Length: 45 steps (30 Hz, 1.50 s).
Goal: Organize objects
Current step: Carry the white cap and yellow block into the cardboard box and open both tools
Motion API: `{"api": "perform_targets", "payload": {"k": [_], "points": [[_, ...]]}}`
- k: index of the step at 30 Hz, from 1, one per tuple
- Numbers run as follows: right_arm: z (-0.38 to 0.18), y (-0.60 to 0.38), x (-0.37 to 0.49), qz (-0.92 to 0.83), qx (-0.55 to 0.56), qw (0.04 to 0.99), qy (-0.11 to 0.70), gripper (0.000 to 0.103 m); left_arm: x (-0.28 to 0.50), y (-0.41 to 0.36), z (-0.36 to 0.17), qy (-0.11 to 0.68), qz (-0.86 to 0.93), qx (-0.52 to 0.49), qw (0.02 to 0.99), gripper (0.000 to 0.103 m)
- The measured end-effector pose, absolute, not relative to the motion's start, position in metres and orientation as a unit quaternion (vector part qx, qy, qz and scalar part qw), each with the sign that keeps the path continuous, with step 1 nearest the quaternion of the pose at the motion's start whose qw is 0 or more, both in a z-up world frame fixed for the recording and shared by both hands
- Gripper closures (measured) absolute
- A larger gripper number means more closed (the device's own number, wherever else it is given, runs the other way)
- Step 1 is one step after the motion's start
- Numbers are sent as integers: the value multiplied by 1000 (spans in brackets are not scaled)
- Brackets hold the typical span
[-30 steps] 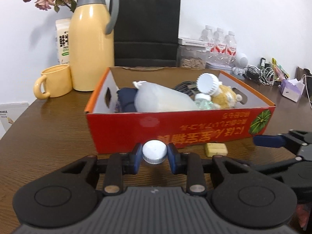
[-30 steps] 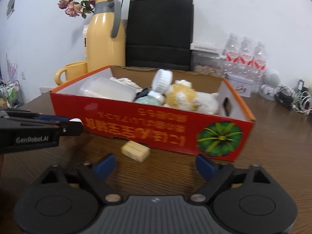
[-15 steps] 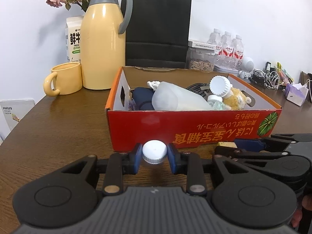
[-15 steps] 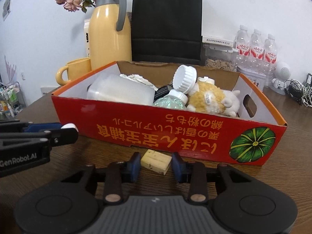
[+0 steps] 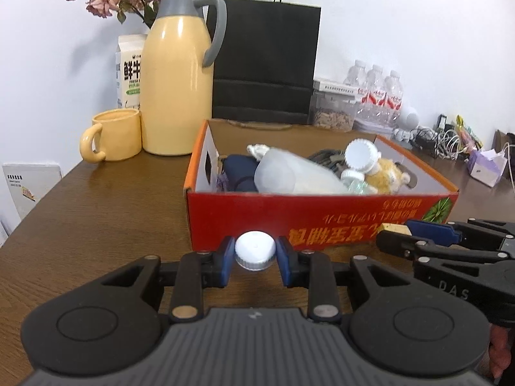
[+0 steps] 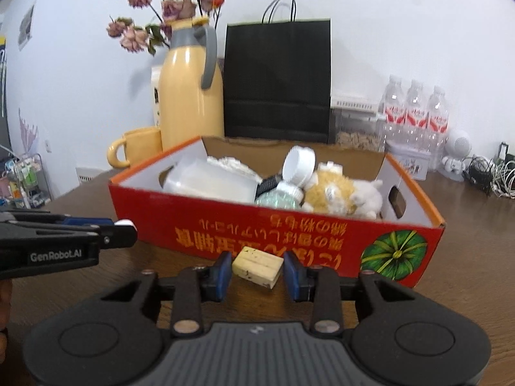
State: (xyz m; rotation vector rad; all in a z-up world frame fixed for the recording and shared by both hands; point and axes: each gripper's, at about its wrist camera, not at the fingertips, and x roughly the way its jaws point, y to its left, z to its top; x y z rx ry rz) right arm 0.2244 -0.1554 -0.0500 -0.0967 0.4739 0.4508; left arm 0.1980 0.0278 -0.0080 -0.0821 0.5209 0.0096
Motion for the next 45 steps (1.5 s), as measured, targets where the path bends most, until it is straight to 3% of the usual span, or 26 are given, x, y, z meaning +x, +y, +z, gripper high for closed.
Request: {"api": "perform_targets", "payload": {"k": [12,26,27,28,29,31,32,33,36,38,45], "points": [[9,-171,262,214,-42,962,161,69,255,9,52,208,-9,-43,977,74],[1,-176,358,204,-37,959,190,69,350,1,37,234,-15,-45,971,74],[-1,-175,362,205,-39,959,193,69,353,1,35,238,-15,-44,970,68],[-3,-174,366,206,-40,958,197,69,355,1,32,243,-15,-42,969,51],[-6,-174,369,207,-41,956,202,69,357,2,31,243,-14,-41,969,43],[-10,-174,373,203,-40,956,206,58,357,4,29,237,-7,-39,971,10],[-12,-174,375,199,-39,957,209,44,357,6,29,234,-2,-39,972,1],[-14,-176,376,197,-36,957,211,30,355,8,30,226,5,-42,973,0],[-15,-179,377,187,-33,959,209,10,355,14,34,222,21,-51,974,0],[-14,-181,376,183,-31,961,206,2,353,18,35,221,23,-56,973,0],[-5,-183,365,178,-34,962,205,0,333,16,45,213,27,-37,976,0]]}}
